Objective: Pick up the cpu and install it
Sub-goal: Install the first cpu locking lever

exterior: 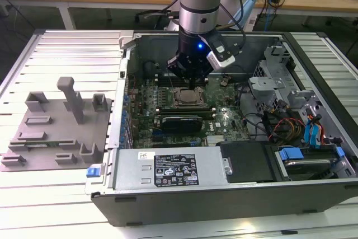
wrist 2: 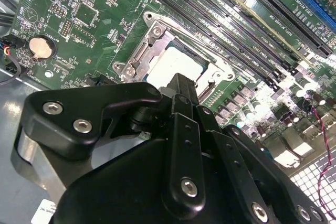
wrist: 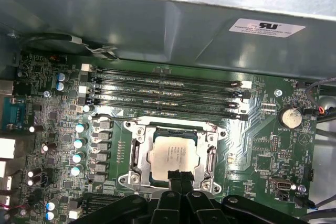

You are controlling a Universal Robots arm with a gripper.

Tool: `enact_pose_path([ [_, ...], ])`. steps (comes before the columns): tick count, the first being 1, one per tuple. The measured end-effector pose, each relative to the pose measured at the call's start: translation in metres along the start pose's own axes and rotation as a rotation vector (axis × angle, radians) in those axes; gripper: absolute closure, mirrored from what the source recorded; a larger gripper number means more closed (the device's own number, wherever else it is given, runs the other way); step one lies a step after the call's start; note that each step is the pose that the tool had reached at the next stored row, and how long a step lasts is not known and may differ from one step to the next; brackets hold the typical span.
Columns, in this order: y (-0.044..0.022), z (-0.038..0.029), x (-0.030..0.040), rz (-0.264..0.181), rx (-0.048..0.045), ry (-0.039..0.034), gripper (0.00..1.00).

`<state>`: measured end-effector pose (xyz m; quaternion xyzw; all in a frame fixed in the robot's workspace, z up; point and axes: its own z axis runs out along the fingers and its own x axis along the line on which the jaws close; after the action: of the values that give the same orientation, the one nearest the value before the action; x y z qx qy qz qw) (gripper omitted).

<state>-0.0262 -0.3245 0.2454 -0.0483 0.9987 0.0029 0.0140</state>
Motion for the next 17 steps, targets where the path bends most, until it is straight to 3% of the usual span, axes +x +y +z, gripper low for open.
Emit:
enact_pose_path([
  [10,0.0002,-0.0068,-0.0002,0.000,-0.0002,-0.0001,0.89],
  [17,0.0015,-0.0207,-0.0007,0.000,-0.0002,0.0000,0.89],
])
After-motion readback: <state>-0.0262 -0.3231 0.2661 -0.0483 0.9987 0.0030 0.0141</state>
